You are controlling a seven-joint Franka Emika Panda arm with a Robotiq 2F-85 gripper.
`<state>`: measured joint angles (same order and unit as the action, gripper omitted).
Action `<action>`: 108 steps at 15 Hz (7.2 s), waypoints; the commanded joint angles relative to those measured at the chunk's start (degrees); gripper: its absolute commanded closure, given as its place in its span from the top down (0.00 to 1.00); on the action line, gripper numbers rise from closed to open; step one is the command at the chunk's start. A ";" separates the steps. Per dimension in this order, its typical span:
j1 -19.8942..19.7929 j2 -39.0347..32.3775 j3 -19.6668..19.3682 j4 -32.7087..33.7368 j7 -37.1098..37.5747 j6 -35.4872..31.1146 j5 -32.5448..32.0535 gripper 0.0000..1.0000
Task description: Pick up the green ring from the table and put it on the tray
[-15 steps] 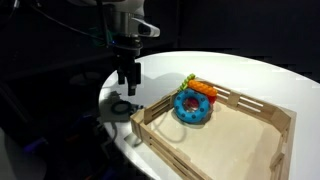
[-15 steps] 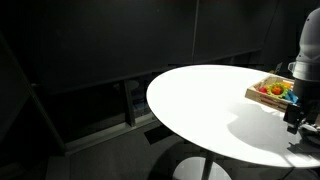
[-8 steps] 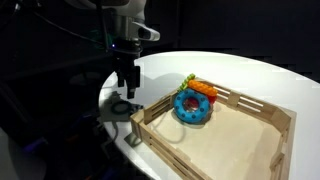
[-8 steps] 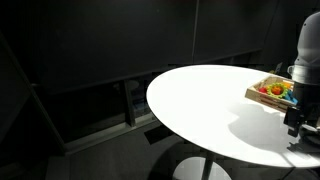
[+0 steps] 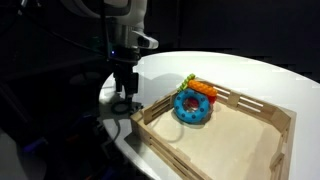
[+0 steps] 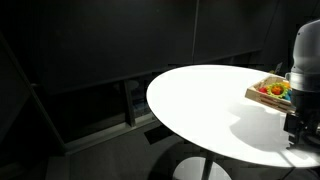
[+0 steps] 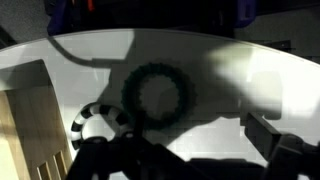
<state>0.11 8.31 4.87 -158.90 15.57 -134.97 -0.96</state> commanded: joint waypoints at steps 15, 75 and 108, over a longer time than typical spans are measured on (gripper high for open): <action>1.25 -1.01 -0.02 0.07 1.47 -0.18 -0.09 1.00; 2.17 -2.44 -0.88 0.12 0.70 -9.95 2.11 1.00; -9.31 13.09 -3.19 3.98 3.40 -1.84 -4.46 0.06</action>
<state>-6.84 21.24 2.44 -156.99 16.96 -137.96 -3.13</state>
